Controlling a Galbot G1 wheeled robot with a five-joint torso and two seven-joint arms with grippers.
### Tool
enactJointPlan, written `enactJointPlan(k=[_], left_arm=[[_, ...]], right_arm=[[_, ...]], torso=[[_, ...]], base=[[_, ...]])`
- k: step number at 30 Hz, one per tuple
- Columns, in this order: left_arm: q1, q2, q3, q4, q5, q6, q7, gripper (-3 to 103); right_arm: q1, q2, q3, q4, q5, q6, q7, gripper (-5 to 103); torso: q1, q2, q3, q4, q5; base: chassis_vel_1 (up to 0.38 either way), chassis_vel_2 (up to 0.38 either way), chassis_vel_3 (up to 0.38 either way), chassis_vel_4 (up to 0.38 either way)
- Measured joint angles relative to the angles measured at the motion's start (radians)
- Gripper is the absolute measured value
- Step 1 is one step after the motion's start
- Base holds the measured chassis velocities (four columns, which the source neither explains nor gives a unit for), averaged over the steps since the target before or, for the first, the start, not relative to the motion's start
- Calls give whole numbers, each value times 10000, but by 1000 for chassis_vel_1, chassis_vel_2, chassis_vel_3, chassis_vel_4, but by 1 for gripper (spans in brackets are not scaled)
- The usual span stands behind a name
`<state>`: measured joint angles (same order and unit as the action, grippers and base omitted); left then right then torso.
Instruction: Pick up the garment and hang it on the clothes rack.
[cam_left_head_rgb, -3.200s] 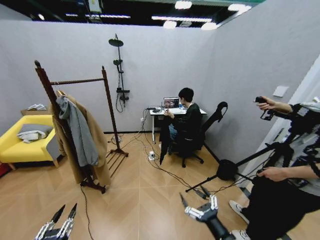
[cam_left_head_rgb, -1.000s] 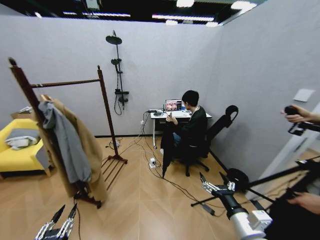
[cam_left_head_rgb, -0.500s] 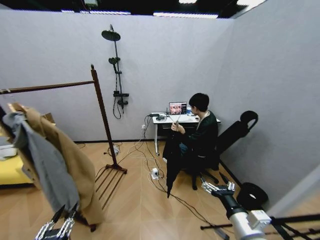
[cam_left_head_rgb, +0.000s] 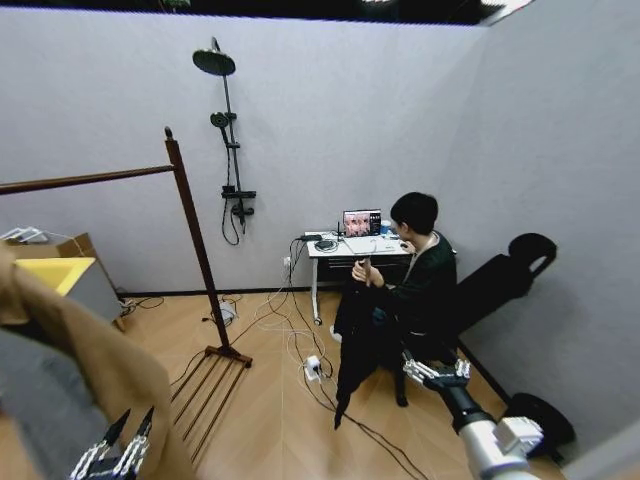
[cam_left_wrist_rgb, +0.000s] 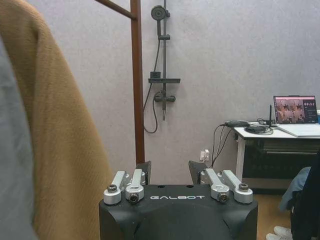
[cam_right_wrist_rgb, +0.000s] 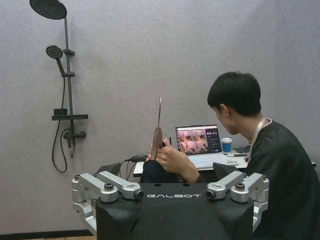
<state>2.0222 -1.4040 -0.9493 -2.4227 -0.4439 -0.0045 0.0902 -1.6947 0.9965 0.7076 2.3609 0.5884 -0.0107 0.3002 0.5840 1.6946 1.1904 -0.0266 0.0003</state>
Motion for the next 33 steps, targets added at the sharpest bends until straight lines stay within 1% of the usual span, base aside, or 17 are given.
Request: enactJointPlan(k=[1,3,4,5,7,9,11,16,18,20,22,25,27,29,31,32,33], left_arm=[[0,0,0,-1,0,0,1,46],[0,1,0,-1,0,0,0,46],[0,2,0,-1,0,0,1,46],[0,2,0,0,0,0,0,46],[0,2,0,0,0,0,1,46],[1,1,-1,0,0,0,0,46],[1,1,-1,0,0,0,-1,46],[1,1,-1,0,0,0,0,46],[0,1,-1,0,0,0,0,46],[0,0,-1,-1,0,0,1,46],[0,1,-1,0,0,0,1,46],[0,1,0,0,0,0,1,46],[-1,1,0,-1,0,0,7,46],[-1,1,0,-1,0,0,1,46],[0,1,0,0,0,0,3,46],[0,1,0,0,0,0,3,46],[-1,1,0,0,0,0,2,46]], right_arm=[[34,-29,50,0,35,0,16,100],[64,-47,95,-2,70,3,13,100],[79,-64,140,-28,88,58,-52,100],[98,-92,191,-97,116,177,-173,100],[122,-122,226,-161,148,268,-235,100],[185,-209,281,-290,286,439,-282,100],[226,-246,297,-329,362,476,-284,100],[276,-306,306,-349,437,486,-284,100],[276,-309,307,-349,449,487,-283,100],[275,-319,307,-349,453,486,-280,100],[283,-331,306,-356,463,486,-281,100],[319,-352,304,-361,519,479,-283,100],[356,-358,304,-361,576,459,-270,100],[388,-361,304,-361,598,435,-204,100],[560,-375,289,-321,605,176,287,100],[560,-375,289,-321,605,176,287,100],[740,-419,261,-285,714,55,532,100]], torso=[[1,-1,0,-7,3],[-2,0,-1,-9,-3],[-6,1,-3,-17,-7],[-12,3,-4,-17,-4],[-15,5,-4,-16,-2],[-26,12,-8,-5,-3],[-29,14,-10,-4,-3],[-23,10,-7,-11,-1],[-19,8,-6,-12,-5],[-15,7,-5,-5,2],[-11,5,-4,-7,-4],[-11,5,-4,-7,2],[-8,2,-2,-9,-2],[-5,1,-1,-8,-3],[-6,1,-2,-10,-4],[-6,1,-2,-10,-4],[0,-1,0,-10,-3]], base=[[-97,120,73,-15],[-97,47,-10,-11],[-60,47,-10,-55],[-60,20,-79,-55],[43,20,-83,-21],[77,-31,-61,37],[30,-11,-19,18],[-63,32,28,-30],[-138,108,142,-155],[-143,170,200,-171],[-162,174,224,-202],[-200,197,231,-213],[-199,206,208,-236],[-189,206,208,-218],[-174,161,180,-198],[-174,139,152,-198],[-136,78,92,-96]])
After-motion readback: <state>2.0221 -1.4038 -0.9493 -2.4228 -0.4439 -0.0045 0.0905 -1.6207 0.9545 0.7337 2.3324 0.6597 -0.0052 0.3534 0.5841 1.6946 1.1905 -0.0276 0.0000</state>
